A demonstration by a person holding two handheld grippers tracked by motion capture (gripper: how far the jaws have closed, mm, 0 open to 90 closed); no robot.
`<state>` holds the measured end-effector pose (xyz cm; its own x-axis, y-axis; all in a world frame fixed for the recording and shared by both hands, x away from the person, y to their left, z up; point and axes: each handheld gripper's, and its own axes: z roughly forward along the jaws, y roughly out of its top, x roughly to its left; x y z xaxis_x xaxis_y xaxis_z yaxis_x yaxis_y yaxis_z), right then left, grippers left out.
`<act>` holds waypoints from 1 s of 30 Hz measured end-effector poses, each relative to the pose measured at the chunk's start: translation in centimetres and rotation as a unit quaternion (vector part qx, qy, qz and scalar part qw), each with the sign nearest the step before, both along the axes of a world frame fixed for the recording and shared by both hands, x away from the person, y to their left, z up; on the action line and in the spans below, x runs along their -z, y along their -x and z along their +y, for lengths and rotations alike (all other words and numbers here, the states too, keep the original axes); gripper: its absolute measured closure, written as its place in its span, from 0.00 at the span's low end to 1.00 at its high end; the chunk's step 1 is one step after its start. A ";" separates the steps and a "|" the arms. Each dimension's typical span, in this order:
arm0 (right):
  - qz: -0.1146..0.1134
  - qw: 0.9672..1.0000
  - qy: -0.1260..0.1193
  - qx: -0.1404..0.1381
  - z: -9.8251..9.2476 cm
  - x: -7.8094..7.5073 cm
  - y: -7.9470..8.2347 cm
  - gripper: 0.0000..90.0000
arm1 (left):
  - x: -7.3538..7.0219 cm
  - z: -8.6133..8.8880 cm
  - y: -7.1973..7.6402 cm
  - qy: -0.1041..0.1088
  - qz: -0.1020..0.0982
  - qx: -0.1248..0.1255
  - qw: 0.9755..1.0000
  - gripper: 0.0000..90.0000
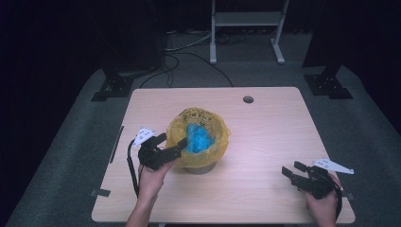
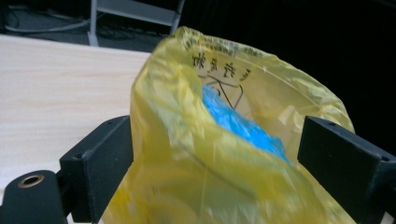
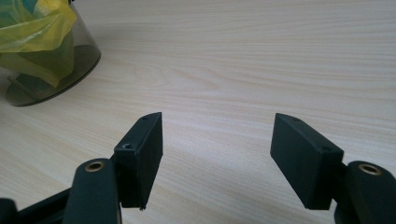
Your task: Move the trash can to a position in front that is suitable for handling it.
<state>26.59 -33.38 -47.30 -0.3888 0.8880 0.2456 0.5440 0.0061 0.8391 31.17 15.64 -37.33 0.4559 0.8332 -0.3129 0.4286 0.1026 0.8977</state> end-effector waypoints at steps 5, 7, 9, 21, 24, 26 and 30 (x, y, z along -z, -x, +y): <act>-0.001 1.000 0.000 -0.001 0.1 0.0 0.0 0.38 | -0.5 0.1 -1.0 -0.003 -0.004 0.002 1.000 0.14; 0.000 1.000 0.000 -0.002 0.1 0.0 0.0 0.38 | -0.8 0.0 -1.4 -0.011 -0.007 0.006 1.000 0.16; 0.000 1.000 0.000 -0.002 0.1 0.1 0.0 0.38 | -1.0 -0.1 -1.7 -0.017 -0.008 0.014 1.000 0.20; 0.003 1.000 0.005 -0.011 0.8 0.1 -0.3 0.38 | -0.6 0.2 -2.7 -0.070 -0.019 0.019 0.997 0.47; 0.001 1.000 0.015 -0.024 1.2 -0.4 -0.7 0.38 | -0.7 0.3 -2.8 -0.082 -0.031 0.017 0.996 0.53; -0.003 0.999 0.022 -0.031 1.5 -0.9 -0.9 0.38 | -0.7 0.4 -2.8 -0.089 -0.038 0.017 0.995 0.58; -0.011 0.998 0.035 -0.045 2.2 -2.2 -1.5 0.38 | -0.6 0.8 -3.0 -0.094 -0.041 0.017 0.995 0.68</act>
<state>28.05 -31.21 -45.11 -0.4722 0.8641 0.1743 0.5206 0.1137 0.8462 34.17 16.43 -36.72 0.5026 0.8571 -0.1130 0.3526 -0.0838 0.9320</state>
